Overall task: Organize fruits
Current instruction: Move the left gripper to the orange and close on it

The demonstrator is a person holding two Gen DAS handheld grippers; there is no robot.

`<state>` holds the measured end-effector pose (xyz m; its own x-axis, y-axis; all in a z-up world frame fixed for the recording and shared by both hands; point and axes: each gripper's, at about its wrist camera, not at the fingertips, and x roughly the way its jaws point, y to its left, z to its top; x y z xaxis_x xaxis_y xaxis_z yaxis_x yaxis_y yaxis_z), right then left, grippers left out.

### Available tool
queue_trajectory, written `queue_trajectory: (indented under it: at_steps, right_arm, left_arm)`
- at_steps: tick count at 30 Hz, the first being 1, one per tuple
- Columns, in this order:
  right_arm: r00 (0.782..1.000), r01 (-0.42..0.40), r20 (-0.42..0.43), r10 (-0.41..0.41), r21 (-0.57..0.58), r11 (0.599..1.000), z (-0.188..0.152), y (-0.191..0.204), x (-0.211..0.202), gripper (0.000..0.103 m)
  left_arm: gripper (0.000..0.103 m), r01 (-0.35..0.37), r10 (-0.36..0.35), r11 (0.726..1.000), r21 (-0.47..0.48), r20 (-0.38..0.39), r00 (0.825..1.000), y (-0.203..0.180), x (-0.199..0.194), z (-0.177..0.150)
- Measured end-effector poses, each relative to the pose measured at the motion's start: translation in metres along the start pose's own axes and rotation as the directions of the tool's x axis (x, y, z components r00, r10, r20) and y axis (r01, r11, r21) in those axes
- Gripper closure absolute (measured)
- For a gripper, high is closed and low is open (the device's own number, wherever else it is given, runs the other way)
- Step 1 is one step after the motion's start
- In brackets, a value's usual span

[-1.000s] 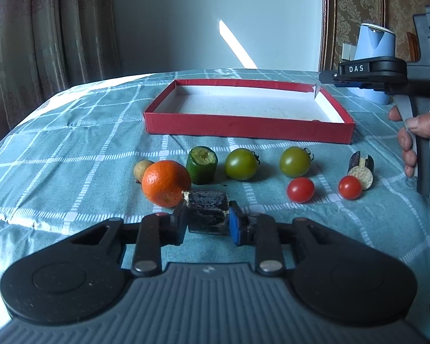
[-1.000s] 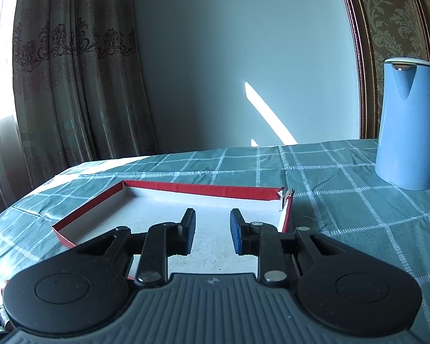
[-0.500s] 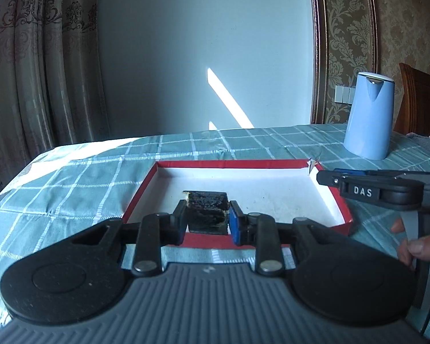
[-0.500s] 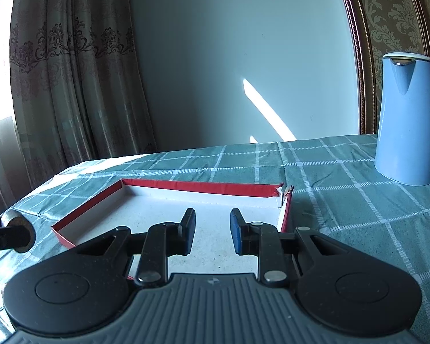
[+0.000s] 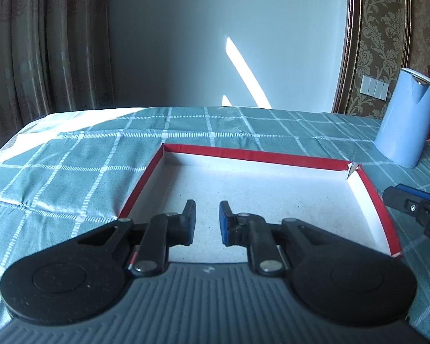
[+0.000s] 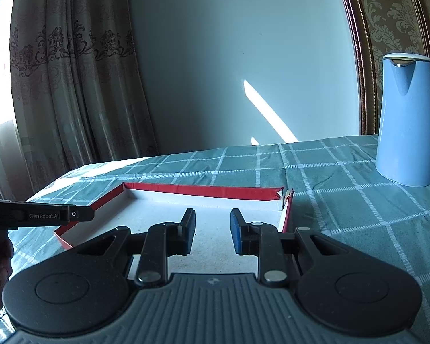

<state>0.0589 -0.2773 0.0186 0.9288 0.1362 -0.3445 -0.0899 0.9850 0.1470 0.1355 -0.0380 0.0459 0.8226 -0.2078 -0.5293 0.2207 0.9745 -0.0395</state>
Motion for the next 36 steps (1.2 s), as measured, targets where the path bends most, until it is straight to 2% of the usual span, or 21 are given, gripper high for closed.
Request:
queue_trajectory:
  at_steps: [4,6,8,9,10,12,13,16,20,22,27,29,32,34,36]
  right_arm:
    - [1.000,-0.001,0.002,0.001,0.015,1.000,0.001,-0.002,0.000,0.077]
    - [1.000,0.004,0.003,-0.004,0.008,1.000,0.001,-0.001,-0.001,0.068]
    - [1.000,0.013,0.013,-0.013,0.007,1.000,0.001,-0.001,-0.002,0.039]
    - [1.000,0.018,0.023,-0.018,0.009,1.000,0.001,-0.001,-0.003,0.034]
    - [0.999,0.017,0.033,-0.017,0.009,1.000,0.001,-0.001,-0.005,0.032]
    - [0.999,-0.001,0.037,0.000,0.008,1.000,0.003,-0.001,-0.007,0.033]
    - [0.999,-0.006,0.038,0.006,0.007,1.000,0.003,0.000,-0.007,0.032]
    - [0.999,-0.001,0.034,0.001,-0.010,1.000,0.002,0.002,-0.006,0.032]
    - [0.999,-0.007,0.036,0.007,-0.006,1.000,0.002,0.002,-0.007,0.032]
    - [0.999,-0.006,0.037,0.006,-0.013,1.000,0.001,0.003,-0.007,0.032]
    - [1.000,-0.005,0.031,0.006,-0.021,1.000,-0.001,0.005,-0.006,0.032]
    - [0.999,-0.005,0.031,0.006,-0.029,1.000,-0.002,0.006,-0.006,0.032]
    - [1.000,-0.004,0.030,0.005,-0.031,1.000,-0.003,0.007,-0.005,0.032]
    - [1.000,-0.002,0.030,0.003,-0.031,1.000,-0.003,0.007,-0.005,0.032]
    - [1.000,-0.004,0.031,0.005,-0.033,0.999,-0.003,0.007,-0.005,0.032]
  left_arm:
    - [0.088,0.001,-0.001,1.000,0.012,-0.014,1.000,0.003,0.001,-0.012]
    - [0.088,0.005,-0.005,1.000,0.015,-0.037,0.999,0.003,-0.002,-0.014]
    - [0.087,0.064,-0.062,0.997,0.053,-0.036,0.997,0.001,-0.018,-0.022]
    - [0.085,0.071,-0.069,0.995,0.075,-0.025,0.997,-0.001,-0.028,-0.027]
    - [0.085,0.074,-0.074,0.993,0.096,-0.009,0.997,-0.003,-0.039,-0.033]
    - [0.074,0.084,-0.088,0.986,0.146,0.022,0.996,-0.005,-0.059,-0.044]
    - [0.074,0.092,-0.099,0.983,0.159,0.036,0.994,-0.003,-0.070,-0.050]
    - [0.072,0.098,-0.104,0.986,0.136,0.044,0.994,0.006,-0.100,-0.064]
    - [0.053,0.064,-0.078,0.988,0.139,0.098,0.992,0.013,-0.141,-0.094]
    - [0.053,0.054,-0.070,0.988,0.148,0.105,0.992,0.015,-0.152,-0.107]
    - [0.048,0.012,-0.029,0.980,0.196,0.086,0.996,0.009,-0.152,-0.130]
    - [0.044,-0.002,-0.010,0.984,0.178,0.062,0.998,0.012,-0.145,-0.134]
    - [0.044,-0.023,0.019,0.990,0.137,0.028,0.999,0.019,-0.129,-0.136]
    - [0.045,-0.018,0.020,0.994,0.111,-0.020,1.000,0.023,-0.118,-0.136]
    - [0.058,-0.005,0.012,0.995,0.097,-0.065,0.998,0.024,-0.110,-0.135]
